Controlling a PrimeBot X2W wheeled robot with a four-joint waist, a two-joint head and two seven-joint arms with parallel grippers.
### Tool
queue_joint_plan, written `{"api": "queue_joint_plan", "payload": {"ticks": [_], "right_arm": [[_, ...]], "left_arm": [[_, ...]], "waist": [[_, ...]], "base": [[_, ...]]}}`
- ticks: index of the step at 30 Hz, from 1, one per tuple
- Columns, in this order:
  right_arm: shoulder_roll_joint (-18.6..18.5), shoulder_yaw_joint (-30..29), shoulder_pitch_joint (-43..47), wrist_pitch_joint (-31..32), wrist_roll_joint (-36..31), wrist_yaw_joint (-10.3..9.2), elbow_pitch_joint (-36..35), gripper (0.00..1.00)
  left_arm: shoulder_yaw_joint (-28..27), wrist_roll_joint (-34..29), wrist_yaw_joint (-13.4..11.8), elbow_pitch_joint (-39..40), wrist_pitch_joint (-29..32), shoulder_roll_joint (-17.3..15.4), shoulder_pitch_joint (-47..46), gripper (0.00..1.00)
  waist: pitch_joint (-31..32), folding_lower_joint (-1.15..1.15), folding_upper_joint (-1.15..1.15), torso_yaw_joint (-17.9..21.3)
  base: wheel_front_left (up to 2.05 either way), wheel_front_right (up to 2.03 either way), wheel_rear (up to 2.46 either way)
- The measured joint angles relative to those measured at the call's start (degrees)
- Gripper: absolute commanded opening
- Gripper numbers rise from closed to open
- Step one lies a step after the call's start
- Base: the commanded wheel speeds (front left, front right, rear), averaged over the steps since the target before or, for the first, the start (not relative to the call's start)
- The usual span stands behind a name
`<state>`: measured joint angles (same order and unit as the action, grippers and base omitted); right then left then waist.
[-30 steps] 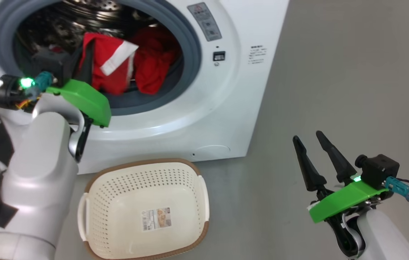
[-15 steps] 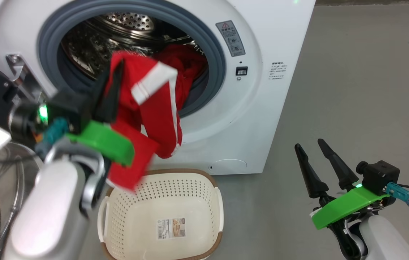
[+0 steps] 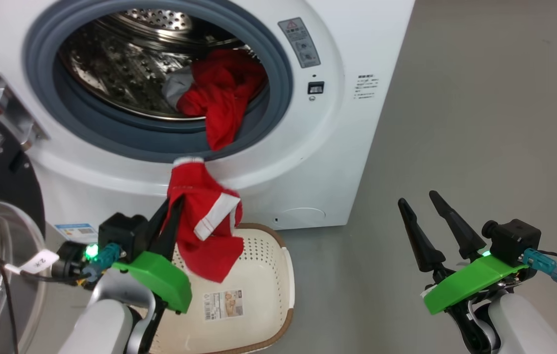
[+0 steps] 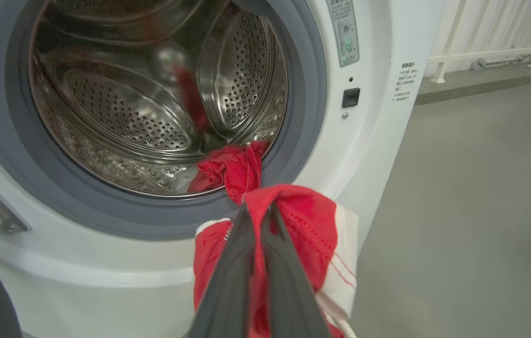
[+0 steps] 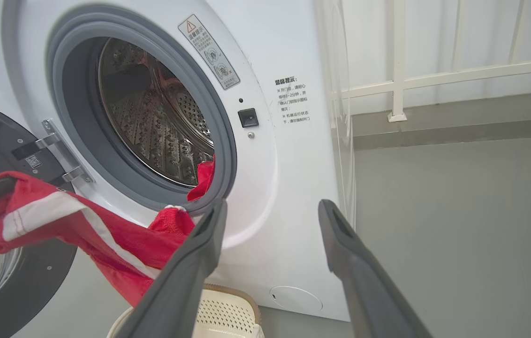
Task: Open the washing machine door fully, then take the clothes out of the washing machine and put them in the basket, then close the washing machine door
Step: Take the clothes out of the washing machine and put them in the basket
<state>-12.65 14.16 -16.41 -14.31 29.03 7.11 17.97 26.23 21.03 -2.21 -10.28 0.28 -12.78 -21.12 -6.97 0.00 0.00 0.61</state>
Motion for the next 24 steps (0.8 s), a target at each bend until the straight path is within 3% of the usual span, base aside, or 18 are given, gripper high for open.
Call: {"api": "queue_joint_plan", "payload": {"ticks": [11,24], "right_arm": [[0.04,0.31,-1.19,0.0,0.34,0.0,-0.03,1.0],[0.31,0.49,-2.83,0.0,0.34,0.0,-0.44,1.0]], "left_arm": [[0.29,1.81,3.09,-17.46,-5.65,1.08,-0.87,0.0],[0.91,1.83,5.99,-41.27,-12.23,2.75,-8.18,0.0]], "waist": [[-1.84,0.0,0.0,3.68],[-5.23,0.0,0.0,8.12]], "base": [[0.0,0.0,0.0],[0.0,0.0,0.0]]}}
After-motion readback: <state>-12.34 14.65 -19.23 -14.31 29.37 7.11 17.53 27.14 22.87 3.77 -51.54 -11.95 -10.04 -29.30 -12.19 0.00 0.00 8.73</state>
